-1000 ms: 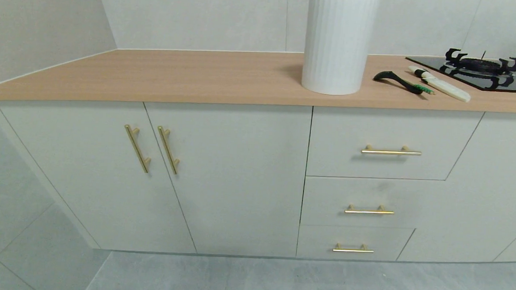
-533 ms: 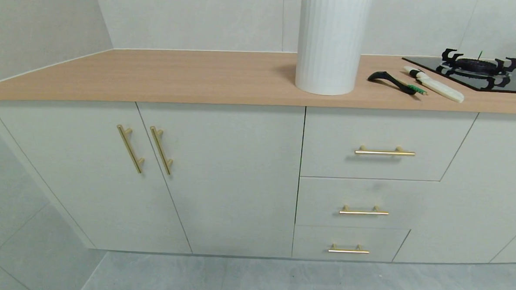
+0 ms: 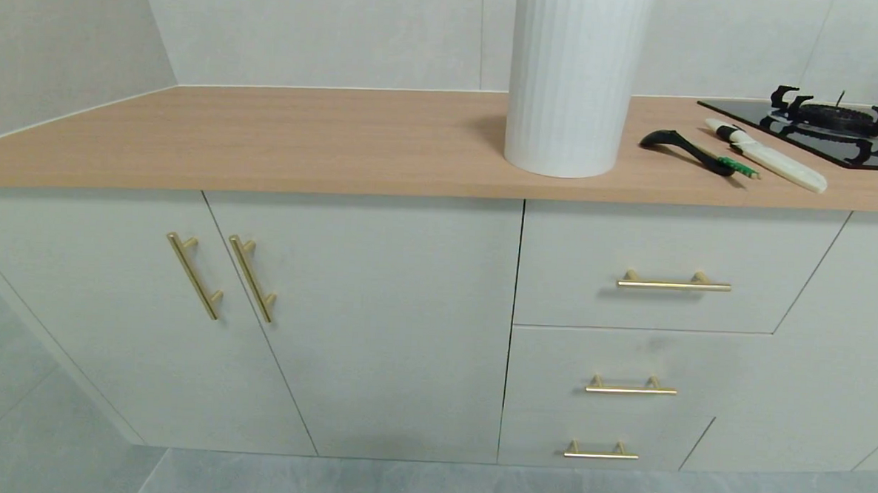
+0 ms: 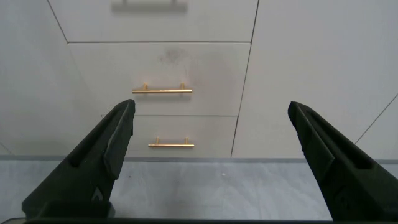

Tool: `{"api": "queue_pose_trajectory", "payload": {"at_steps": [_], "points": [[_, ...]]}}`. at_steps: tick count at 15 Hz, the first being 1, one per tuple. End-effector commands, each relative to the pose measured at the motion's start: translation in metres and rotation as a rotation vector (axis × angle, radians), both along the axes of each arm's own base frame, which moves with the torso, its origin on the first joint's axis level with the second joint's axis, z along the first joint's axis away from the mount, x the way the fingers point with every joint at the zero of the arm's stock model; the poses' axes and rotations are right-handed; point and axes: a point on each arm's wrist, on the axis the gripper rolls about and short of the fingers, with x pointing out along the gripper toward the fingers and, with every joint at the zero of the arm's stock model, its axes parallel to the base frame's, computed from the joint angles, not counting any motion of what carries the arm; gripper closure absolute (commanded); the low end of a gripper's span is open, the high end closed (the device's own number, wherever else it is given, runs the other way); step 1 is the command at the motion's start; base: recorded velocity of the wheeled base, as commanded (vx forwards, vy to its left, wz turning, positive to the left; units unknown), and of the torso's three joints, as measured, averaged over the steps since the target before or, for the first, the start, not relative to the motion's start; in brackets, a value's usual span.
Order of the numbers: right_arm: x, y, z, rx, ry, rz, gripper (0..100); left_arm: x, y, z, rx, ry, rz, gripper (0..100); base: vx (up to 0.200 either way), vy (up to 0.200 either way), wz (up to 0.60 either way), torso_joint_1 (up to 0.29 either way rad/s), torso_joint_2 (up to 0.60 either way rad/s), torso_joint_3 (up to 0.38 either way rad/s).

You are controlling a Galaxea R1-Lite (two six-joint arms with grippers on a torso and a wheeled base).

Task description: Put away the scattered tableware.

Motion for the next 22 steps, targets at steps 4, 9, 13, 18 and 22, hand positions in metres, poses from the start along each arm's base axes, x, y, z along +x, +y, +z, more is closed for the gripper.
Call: {"api": "queue_pose_trajectory", "payload": {"at_steps": [4,9,13,18,22], "points": [[0.000,0.000,0.000,-0.003,0.000,0.002,0,0.000,0.000,0.000,-0.001,0.001,0.000,0,0.000,0.000,0.00,0.000,0.00,0.000],[-0.013,0.000,0.049,0.044,-0.148,0.035,0,0.000,0.000,0.000,-0.001,0.001,0.000,0,0.000,0.000,0.00,0.000,0.00,0.000],[0.018,0.002,0.069,0.043,0.065,0.113,0,0.000,0.000,0.000,-0.001,0.001,0.000,0,0.000,0.000,0.00,0.000,0.00,0.000],[0.062,0.007,0.075,0.043,0.326,0.227,0,0.000,0.000,0.000,-0.001,0.001,0.000,0,0.000,0.000,0.00,0.000,0.00,0.000],[0.097,0.015,0.075,0.029,0.504,0.272,0,0.000,0.000,0.000,-0.001,0.001,0.000,0,0.000,0.000,0.00,0.000,0.00,0.000]]}}
